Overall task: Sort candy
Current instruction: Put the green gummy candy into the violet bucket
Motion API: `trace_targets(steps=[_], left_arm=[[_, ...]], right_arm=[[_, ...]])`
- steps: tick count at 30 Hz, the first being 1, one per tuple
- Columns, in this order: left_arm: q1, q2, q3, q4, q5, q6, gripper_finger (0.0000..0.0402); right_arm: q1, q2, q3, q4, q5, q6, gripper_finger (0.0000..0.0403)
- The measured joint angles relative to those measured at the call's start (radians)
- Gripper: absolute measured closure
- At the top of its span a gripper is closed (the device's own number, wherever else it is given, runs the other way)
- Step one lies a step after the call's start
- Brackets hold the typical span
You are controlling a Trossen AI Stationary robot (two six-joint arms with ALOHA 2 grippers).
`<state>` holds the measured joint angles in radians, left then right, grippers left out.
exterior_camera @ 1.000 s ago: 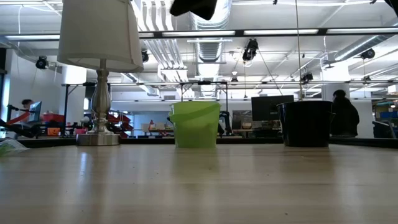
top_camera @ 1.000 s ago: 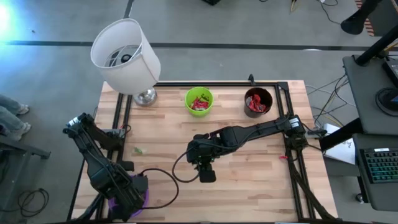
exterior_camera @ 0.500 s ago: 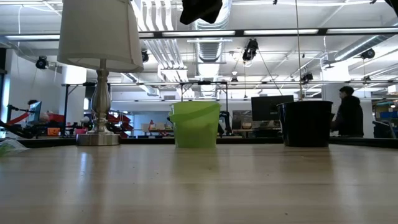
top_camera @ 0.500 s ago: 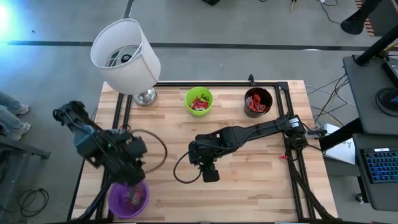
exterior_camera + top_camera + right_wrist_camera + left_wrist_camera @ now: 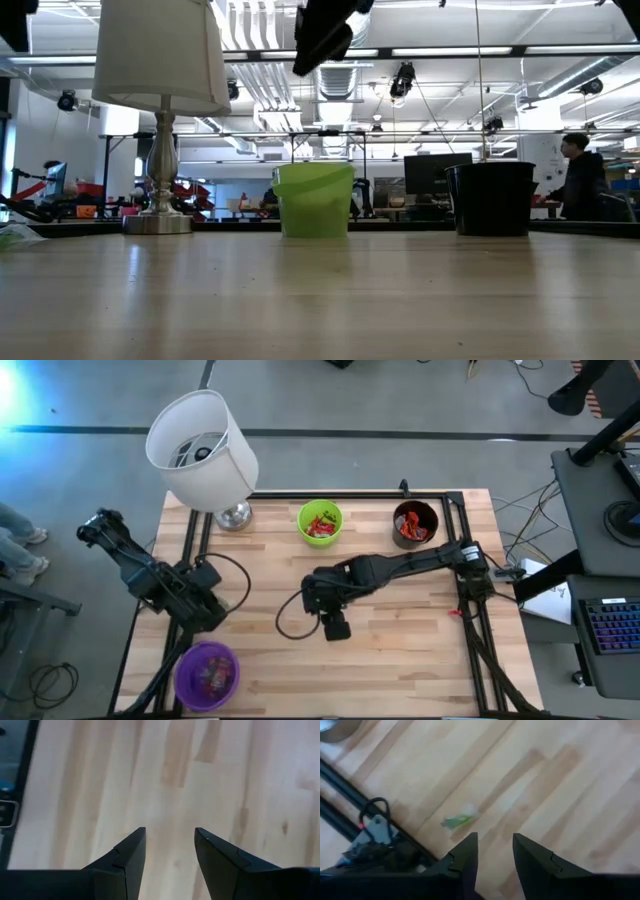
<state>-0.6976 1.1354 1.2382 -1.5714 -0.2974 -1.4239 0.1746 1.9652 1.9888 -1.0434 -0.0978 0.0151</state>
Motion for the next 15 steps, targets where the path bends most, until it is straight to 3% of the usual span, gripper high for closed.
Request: trace_targets(steps=[7, 15], left_arm=[[0.044, -0.01, -0.158, 0.007, 0.001, -0.086, 0.0296], [0.079, -0.024, -0.247, 0.038, 0.06, -0.008, 0.0266]], right_arm=[[-0.077, 0.0, -0.014, 0.002, -0.004, 0.007, 0.0241], [-0.132, 0.0, -0.015, 0.009, -0.007, 0.036, 0.0241]])
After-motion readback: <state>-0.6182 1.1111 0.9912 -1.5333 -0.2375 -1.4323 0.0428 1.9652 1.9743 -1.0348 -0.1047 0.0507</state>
